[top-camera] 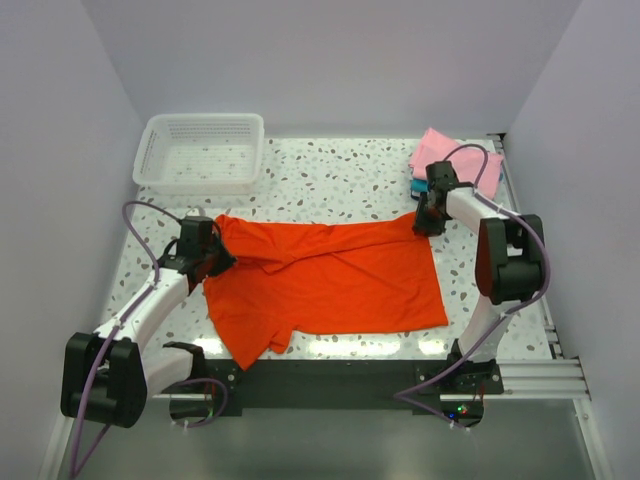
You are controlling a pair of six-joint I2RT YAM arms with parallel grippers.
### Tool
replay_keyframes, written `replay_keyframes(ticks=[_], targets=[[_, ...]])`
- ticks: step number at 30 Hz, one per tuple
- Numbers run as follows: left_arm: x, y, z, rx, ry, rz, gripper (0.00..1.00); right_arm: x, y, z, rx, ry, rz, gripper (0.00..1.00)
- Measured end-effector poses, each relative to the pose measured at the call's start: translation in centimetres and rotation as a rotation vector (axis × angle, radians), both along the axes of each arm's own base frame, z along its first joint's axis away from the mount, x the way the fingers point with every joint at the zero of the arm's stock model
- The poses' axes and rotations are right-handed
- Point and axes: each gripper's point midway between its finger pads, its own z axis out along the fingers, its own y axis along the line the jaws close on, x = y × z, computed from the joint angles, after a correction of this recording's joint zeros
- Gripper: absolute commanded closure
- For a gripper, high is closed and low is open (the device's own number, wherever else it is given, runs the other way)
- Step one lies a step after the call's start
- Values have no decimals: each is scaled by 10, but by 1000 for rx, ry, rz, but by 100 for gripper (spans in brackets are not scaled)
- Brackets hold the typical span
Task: Fold and stack the t-shirts
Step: Fold the tshirt
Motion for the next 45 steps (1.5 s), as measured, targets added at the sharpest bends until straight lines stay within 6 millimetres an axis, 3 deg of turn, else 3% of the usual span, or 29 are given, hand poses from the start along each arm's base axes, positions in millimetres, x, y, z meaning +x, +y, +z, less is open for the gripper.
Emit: replay_keyframes(ticks=[3,13,20,31,45], targets=[[1,0,0,0,-3,0,100,0,0,-5,-2,13,-1,66],[2,0,1,-1,-8,0,100,1,0,-8,-1,20,-3,100],[2,-1,1,-3,-8,-2,100,-6,-4,-3,-22,45,-14,98],[1,-2,2,-11,-9,-9,100,-25,-12,44,-54,28,-21,99],[2,-3,14,-19,-51,-9,100,-59,-17,69,-70,75,1,96]])
